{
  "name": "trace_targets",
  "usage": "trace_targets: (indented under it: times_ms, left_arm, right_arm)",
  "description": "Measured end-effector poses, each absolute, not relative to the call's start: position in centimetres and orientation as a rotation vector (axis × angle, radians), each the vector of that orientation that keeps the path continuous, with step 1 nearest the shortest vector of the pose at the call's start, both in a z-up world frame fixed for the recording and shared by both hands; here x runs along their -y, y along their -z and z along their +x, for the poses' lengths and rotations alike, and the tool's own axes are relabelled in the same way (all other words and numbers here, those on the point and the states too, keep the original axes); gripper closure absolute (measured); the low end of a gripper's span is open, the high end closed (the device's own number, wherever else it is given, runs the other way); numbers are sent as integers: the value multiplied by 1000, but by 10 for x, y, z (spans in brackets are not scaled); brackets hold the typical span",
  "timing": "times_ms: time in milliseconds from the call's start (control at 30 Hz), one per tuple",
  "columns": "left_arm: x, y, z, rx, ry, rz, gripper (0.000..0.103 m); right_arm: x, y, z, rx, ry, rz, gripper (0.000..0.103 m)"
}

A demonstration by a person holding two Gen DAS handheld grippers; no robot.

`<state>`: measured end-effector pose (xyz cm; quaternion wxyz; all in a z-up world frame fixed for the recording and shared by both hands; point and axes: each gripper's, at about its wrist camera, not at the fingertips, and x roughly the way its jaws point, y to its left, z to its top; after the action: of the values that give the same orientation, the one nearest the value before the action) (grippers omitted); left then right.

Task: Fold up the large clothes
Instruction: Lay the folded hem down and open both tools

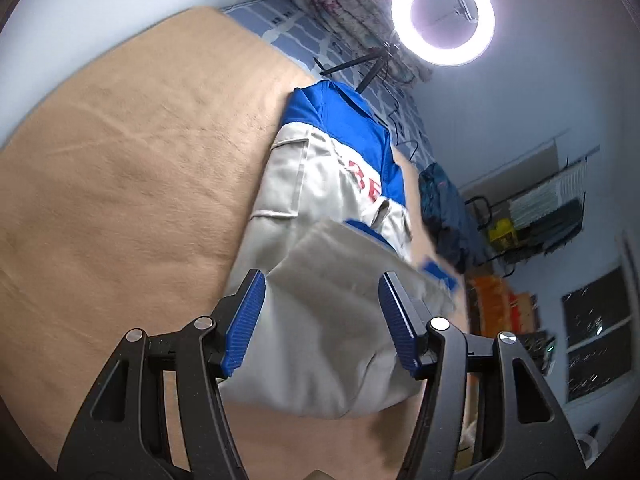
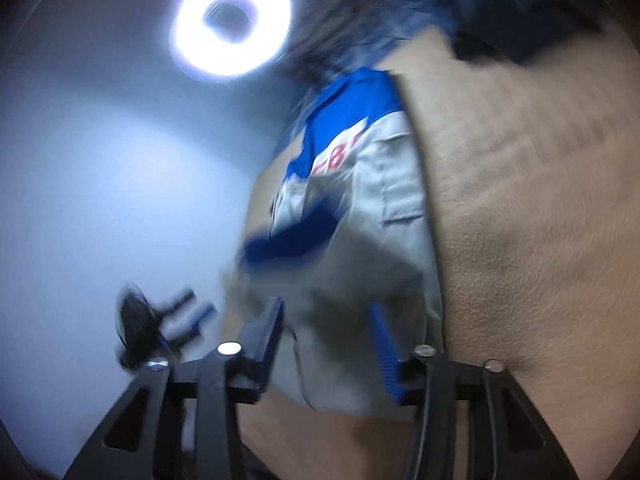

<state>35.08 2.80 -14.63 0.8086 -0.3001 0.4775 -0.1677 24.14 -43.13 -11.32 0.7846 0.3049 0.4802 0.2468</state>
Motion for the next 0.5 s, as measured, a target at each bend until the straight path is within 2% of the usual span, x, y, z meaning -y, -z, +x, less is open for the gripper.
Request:
trace_targets:
  times_ms: [167,367,467,500]
  left_arm:
    - [-11,171,355,-1103,383,-527,43]
    - [0,218,362,-1224,383,-554,43]
    - [4,221,357,-1226,391,-543,44]
    - [5,221,357,-1225,397,-535,47]
  right_arm:
    - [398,126,243,-1091,-446,448,60]
    - [402,144,249,-1158,-379,392,53]
    - [406,153,244,-1192,-389,390,53]
    - [408,155,241,-1198,-399,402,53]
